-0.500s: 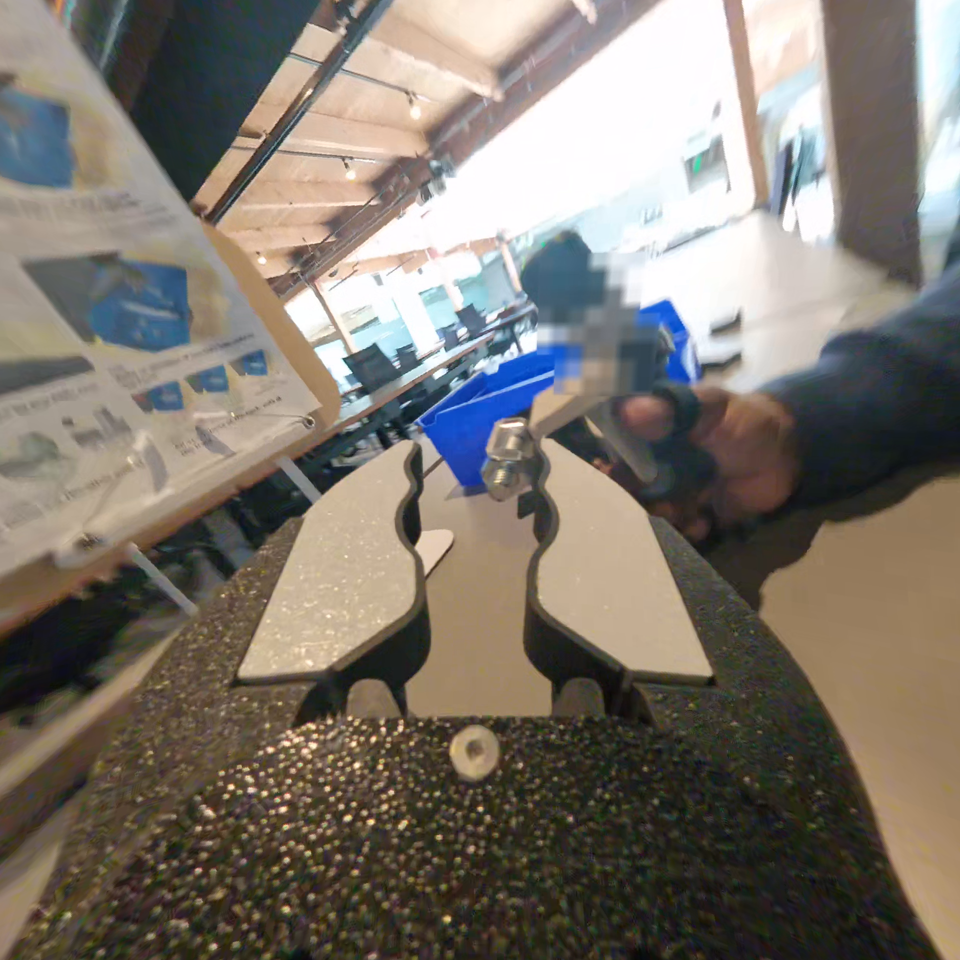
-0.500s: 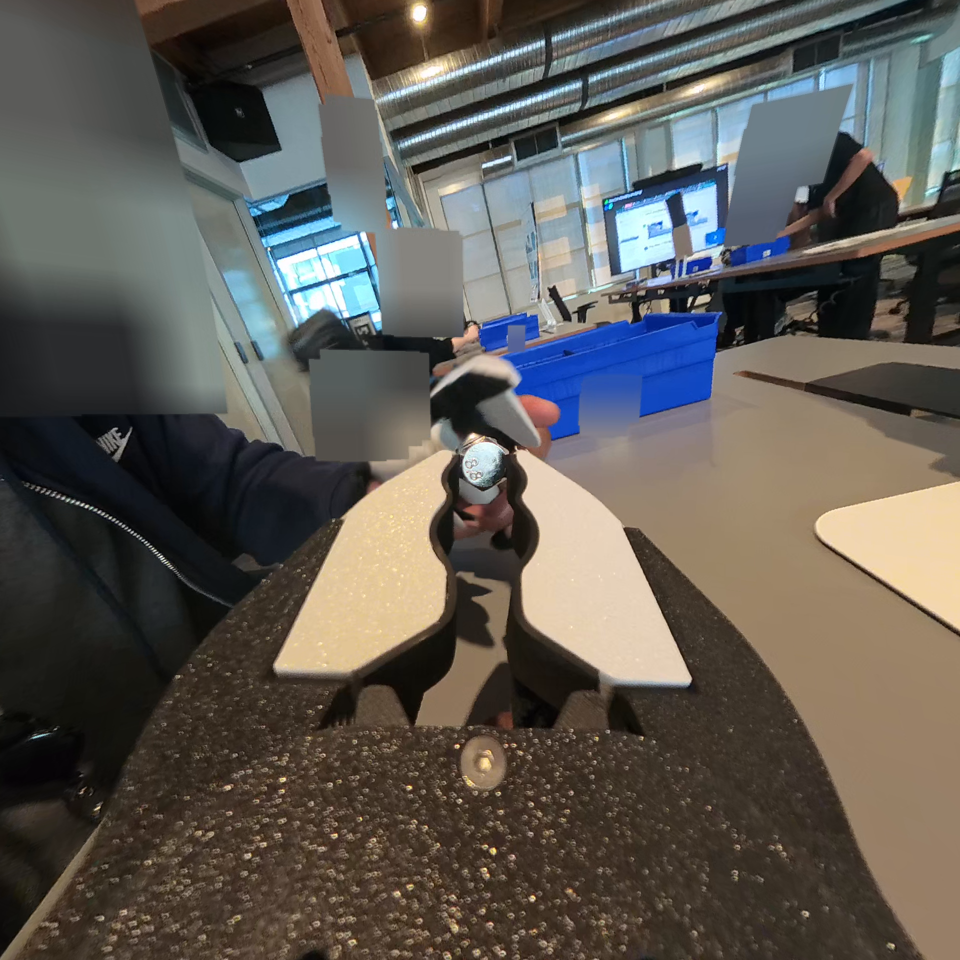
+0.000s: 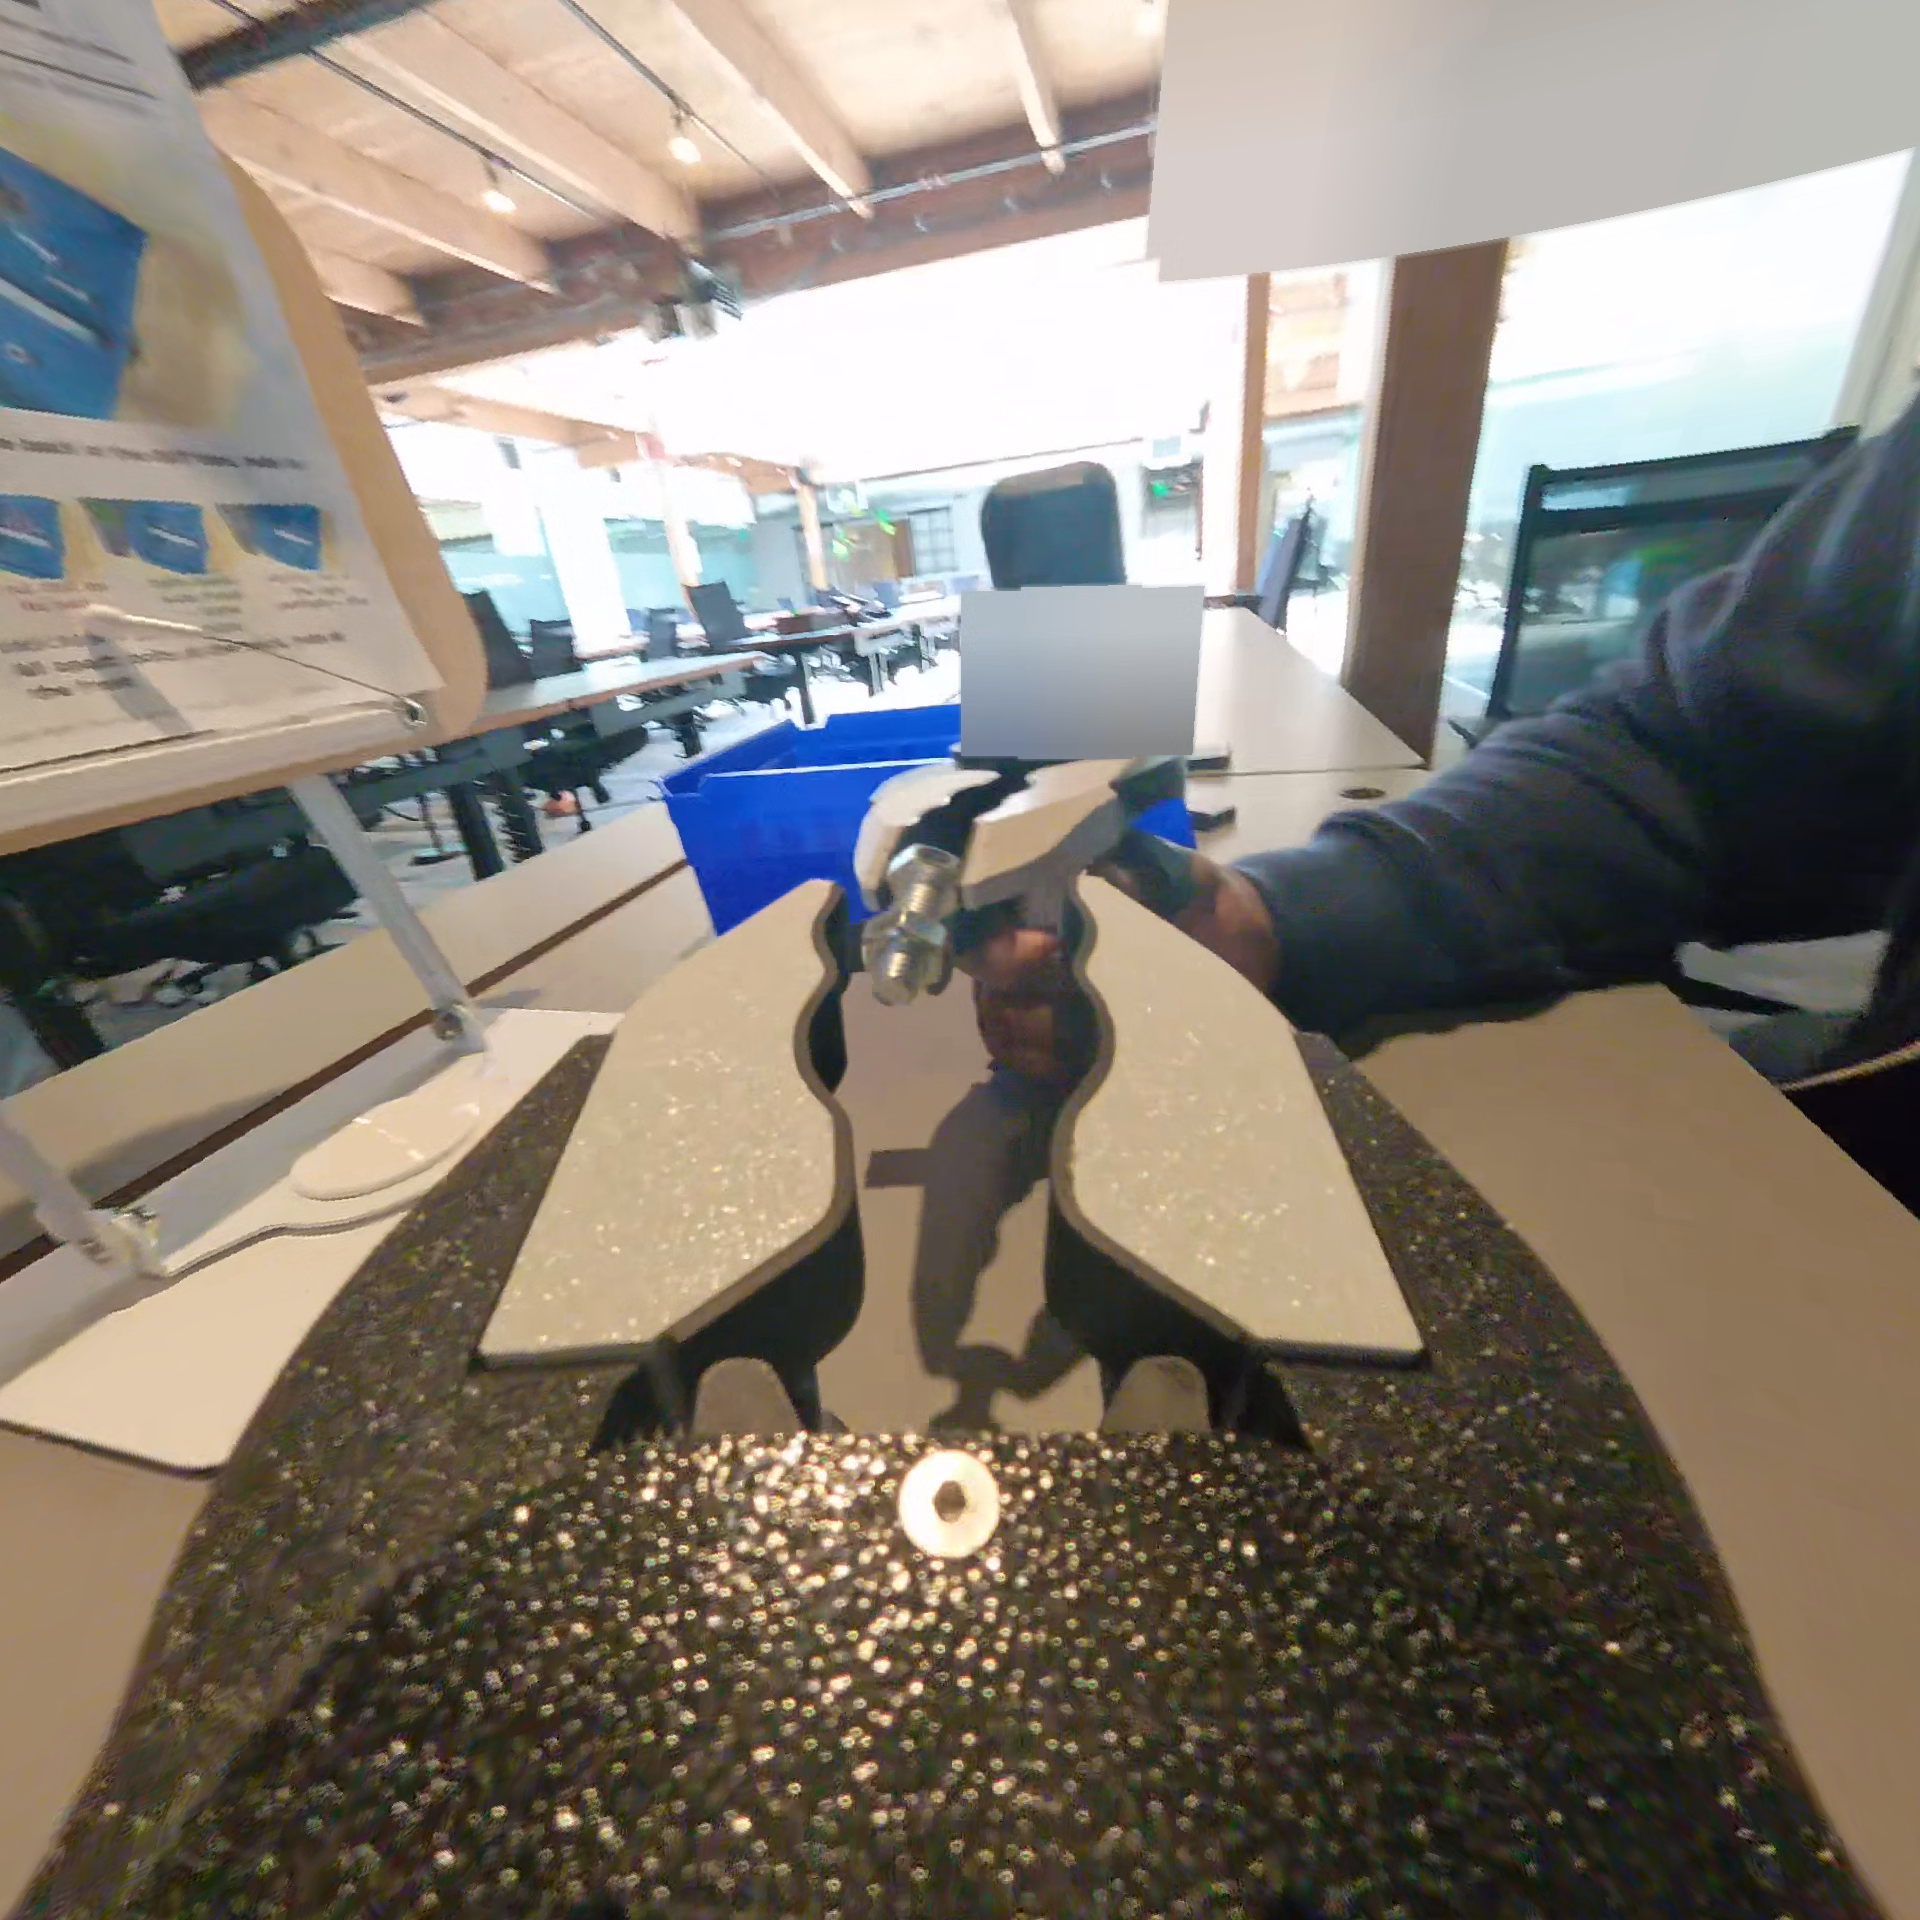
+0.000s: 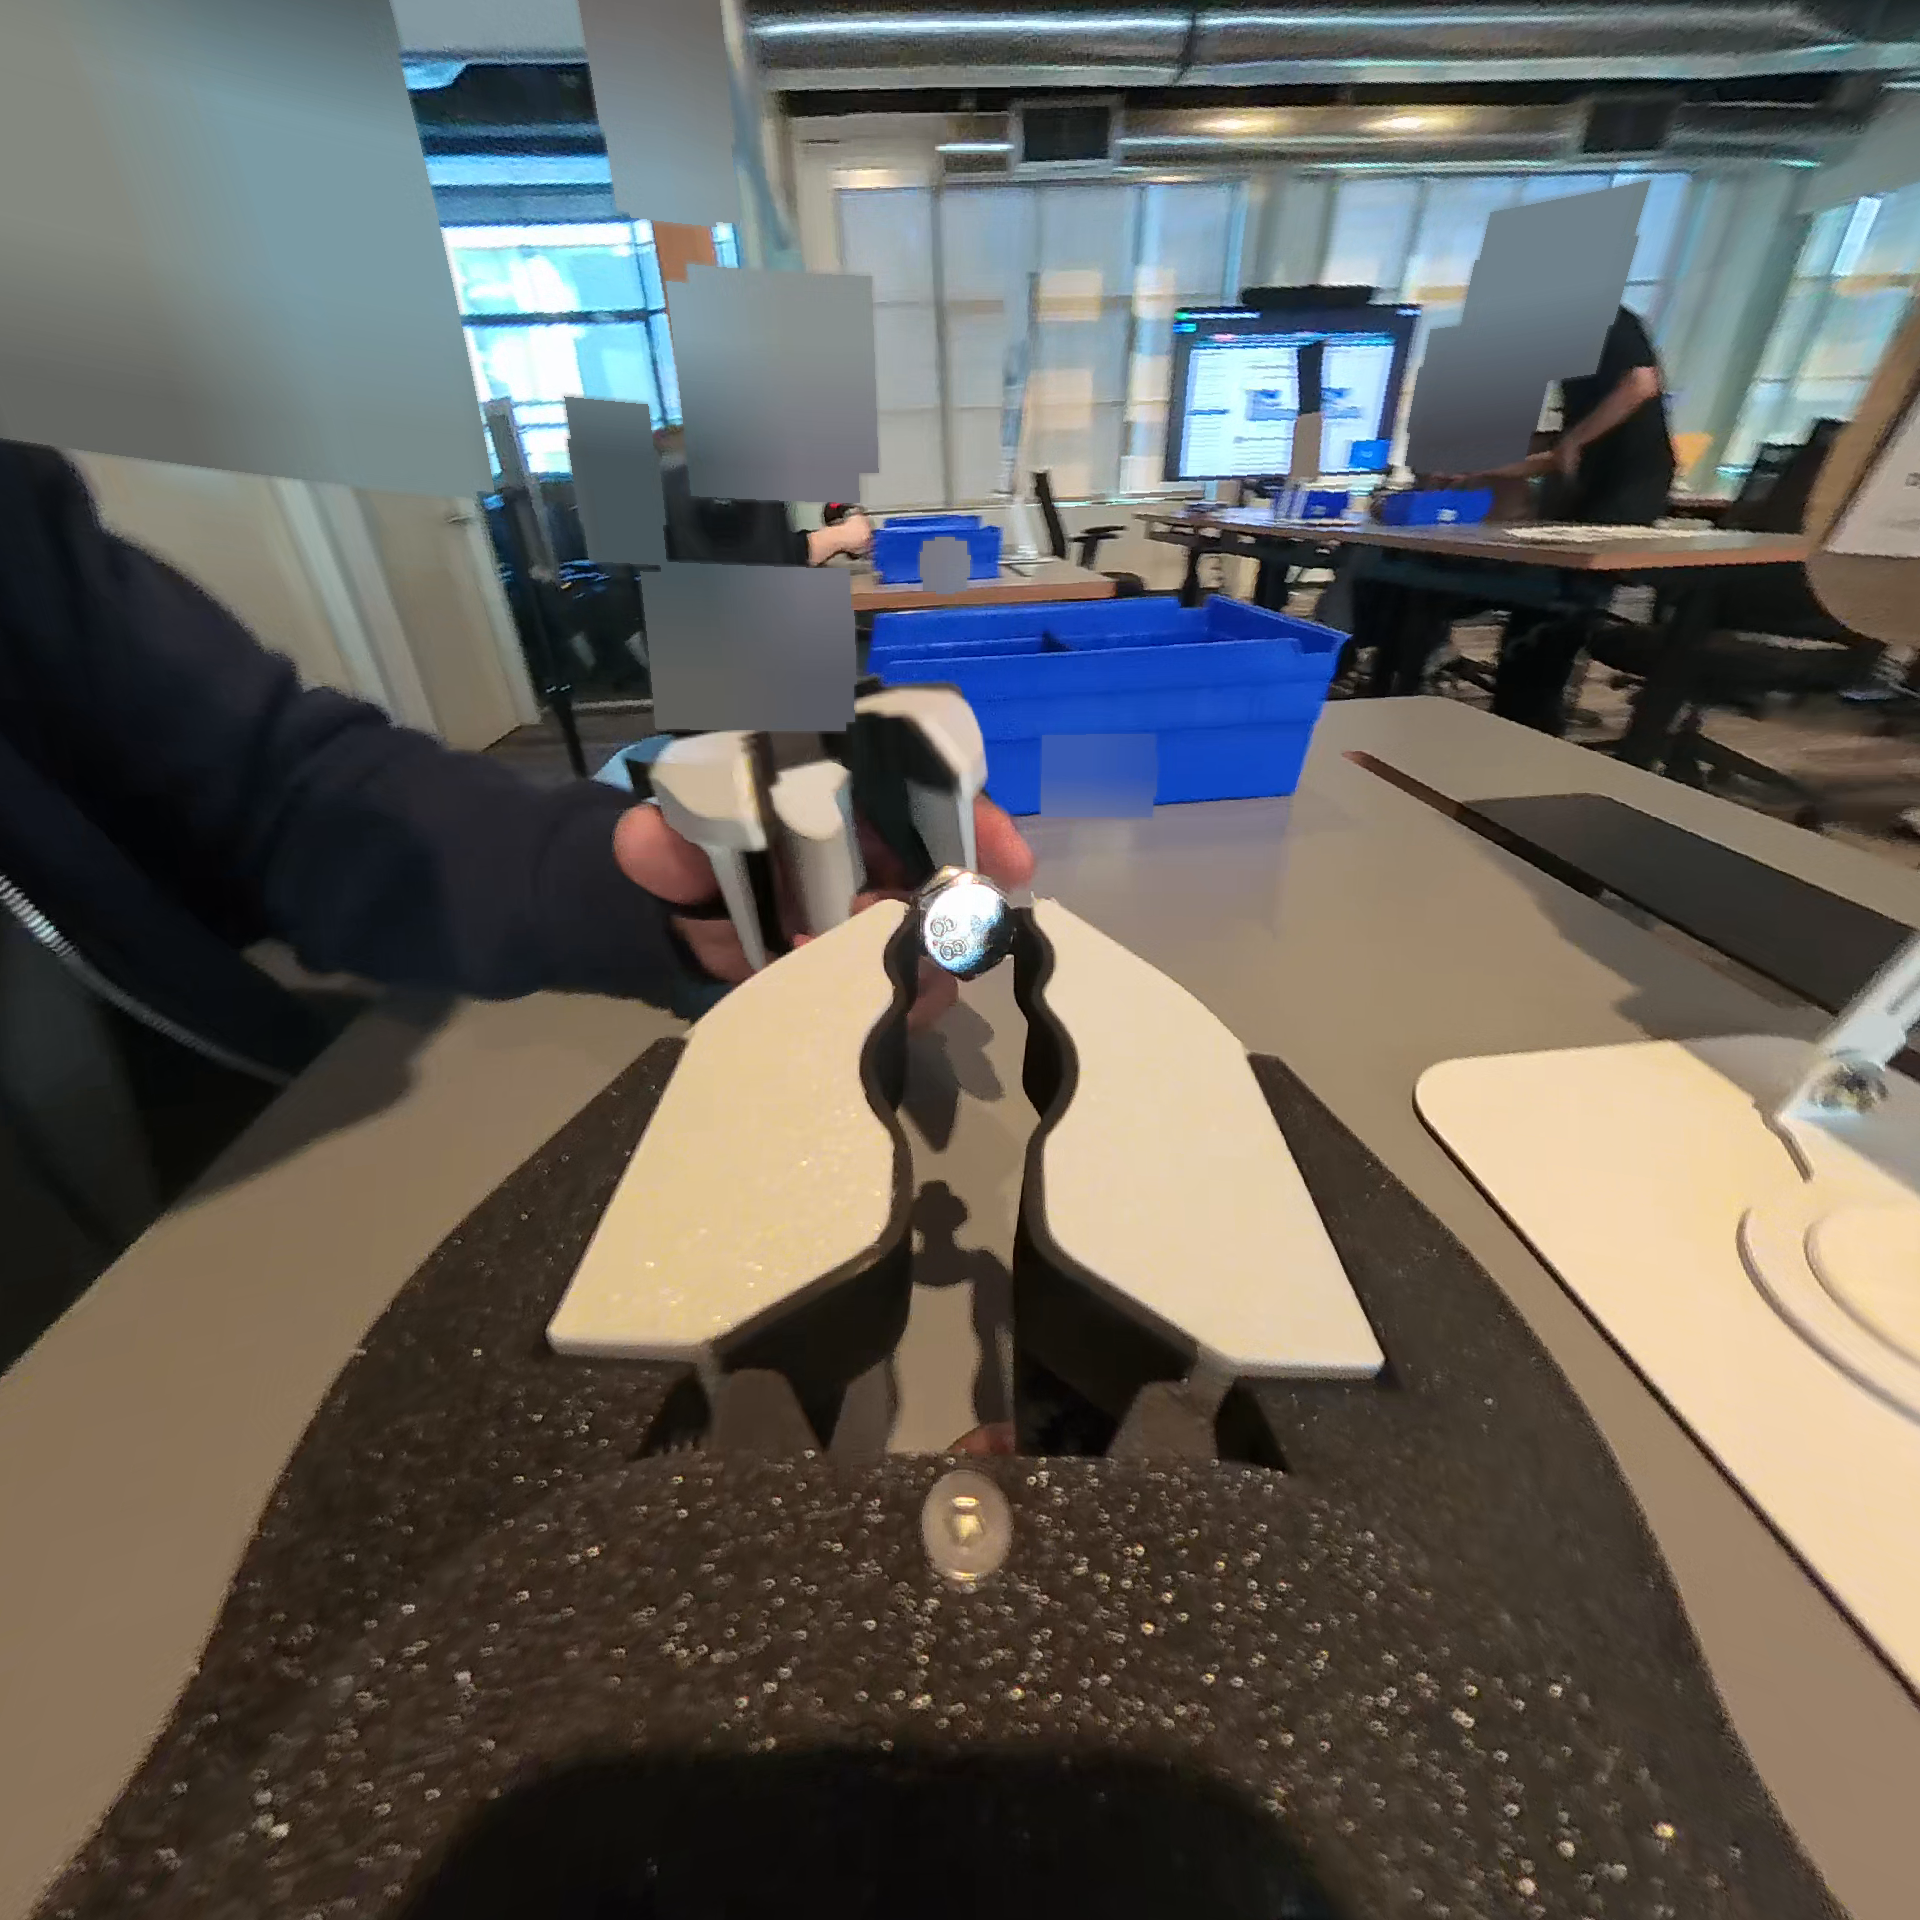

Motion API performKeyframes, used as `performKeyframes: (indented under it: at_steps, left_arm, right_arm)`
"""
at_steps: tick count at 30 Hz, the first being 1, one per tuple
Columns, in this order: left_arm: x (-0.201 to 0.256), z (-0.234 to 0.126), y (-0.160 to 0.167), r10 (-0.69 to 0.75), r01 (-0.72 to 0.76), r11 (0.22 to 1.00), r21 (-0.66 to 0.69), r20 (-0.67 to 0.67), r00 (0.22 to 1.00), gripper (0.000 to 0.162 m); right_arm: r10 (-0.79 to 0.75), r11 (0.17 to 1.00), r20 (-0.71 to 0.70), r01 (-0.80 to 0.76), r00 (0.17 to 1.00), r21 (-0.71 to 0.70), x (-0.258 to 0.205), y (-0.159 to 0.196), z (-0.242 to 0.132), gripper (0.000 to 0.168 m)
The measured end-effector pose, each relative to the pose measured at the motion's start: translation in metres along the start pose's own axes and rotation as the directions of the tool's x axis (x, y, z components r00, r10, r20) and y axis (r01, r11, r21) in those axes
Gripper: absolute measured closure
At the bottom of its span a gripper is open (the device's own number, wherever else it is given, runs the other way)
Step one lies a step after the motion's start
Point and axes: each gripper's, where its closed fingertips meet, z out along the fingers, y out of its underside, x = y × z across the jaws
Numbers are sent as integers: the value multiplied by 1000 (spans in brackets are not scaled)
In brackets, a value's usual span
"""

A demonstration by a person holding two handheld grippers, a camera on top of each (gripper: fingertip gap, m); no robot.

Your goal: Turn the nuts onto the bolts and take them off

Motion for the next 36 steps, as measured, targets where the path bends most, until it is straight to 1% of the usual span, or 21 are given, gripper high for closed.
performKeyframes:
  at_steps: [3,6,8,12,15,20,28,33,35,36]
  left_arm:
    - [4,4,3,-85,87,996,16,-97,992,126]
    - [-13,10,2,-163,168,984,56,-82,983,126]
    - [-25,13,5,-180,182,982,57,-40,983,125]
    - [-27,16,9,-171,171,985,29,-17,985,124]
    - [-19,21,14,-180,179,983,-28,-37,983,124]
    - [-14,23,15,-224,222,974,-45,-53,973,126]
    - [-3,24,14,-190,185,981,-55,-87,978,133]
    - [0,24,12,-176,173,984,-50,-88,980,135]
    - [-2,24,11,-147,144,988,-46,-70,987,144]
    - [-2,23,11,-117,115,992,-48,-59,991,145]
  right_arm:
    - [-9,1000,22,9,1000,-10,2,2,-1,152]
    - [-15,1000,33,15,999,-5,6,1,-7,152]
    - [1,1000,34,-2,999,17,11,-1,-12,152]
    - [34,998,51,-37,998,52,10,-5,-15,152]
    - [40,997,62,-45,997,70,7,-8,-16,152]
    - [47,995,82,-54,996,85,0,-11,-15,152]
    - [61,994,80,-67,995,85,0,-10,-13,152]
    - [74,993,79,-80,994,84,-1,-10,-11,152]
    - [79,992,85,-87,993,89,-2,-11,-9,152]
    - [82,992,84,-90,993,92,-3,-11,-9,152]
